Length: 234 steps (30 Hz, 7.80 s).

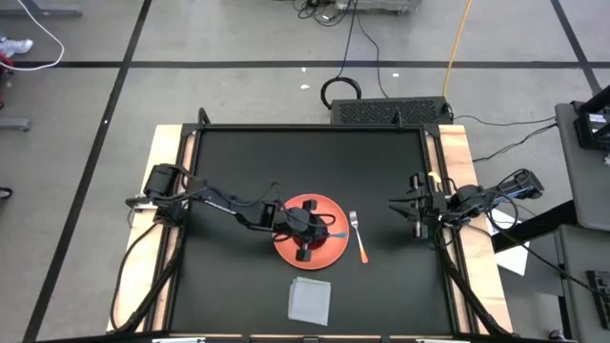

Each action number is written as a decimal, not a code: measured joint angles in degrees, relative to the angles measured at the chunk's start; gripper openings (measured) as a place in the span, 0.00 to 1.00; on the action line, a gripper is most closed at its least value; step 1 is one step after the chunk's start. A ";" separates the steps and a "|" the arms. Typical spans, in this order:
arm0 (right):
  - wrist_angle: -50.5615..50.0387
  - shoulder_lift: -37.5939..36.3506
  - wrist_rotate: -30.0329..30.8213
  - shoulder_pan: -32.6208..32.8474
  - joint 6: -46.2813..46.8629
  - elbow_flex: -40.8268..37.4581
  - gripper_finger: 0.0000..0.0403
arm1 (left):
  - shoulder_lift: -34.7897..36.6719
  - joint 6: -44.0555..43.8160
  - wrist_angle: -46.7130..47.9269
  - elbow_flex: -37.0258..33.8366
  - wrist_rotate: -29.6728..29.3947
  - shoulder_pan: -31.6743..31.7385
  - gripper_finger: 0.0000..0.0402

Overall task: Set table place
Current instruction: Put the blue spoon into the brown bowl, then return to Home Position

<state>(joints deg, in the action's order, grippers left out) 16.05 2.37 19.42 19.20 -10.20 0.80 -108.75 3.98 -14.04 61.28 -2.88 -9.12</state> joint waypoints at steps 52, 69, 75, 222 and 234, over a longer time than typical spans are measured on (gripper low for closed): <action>-0.02 0.02 0.00 0.01 0.07 0.01 0.17 | 1.47 0.09 -1.85 0.00 4.82 0.03 0.29; -0.11 0.24 0.00 0.00 0.46 0.02 0.17 | 21.09 3.88 9.95 -0.04 -1.27 0.06 0.28; -0.09 0.24 0.00 0.02 0.44 0.00 0.17 | 31.60 4.53 22.81 -0.04 -7.46 -0.59 0.07; -0.05 0.22 -15.13 -15.08 10.15 1.99 0.00 | 108.65 1.27 14.93 -58.51 -6.03 6.04 0.01; -0.26 0.22 -15.04 -15.10 9.51 1.99 0.00 | 108.64 -1.06 17.35 -57.18 -6.56 6.02 0.00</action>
<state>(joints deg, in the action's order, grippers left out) 15.79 2.59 4.38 4.10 -0.69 2.79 -0.11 2.93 3.31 4.09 -9.45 -3.09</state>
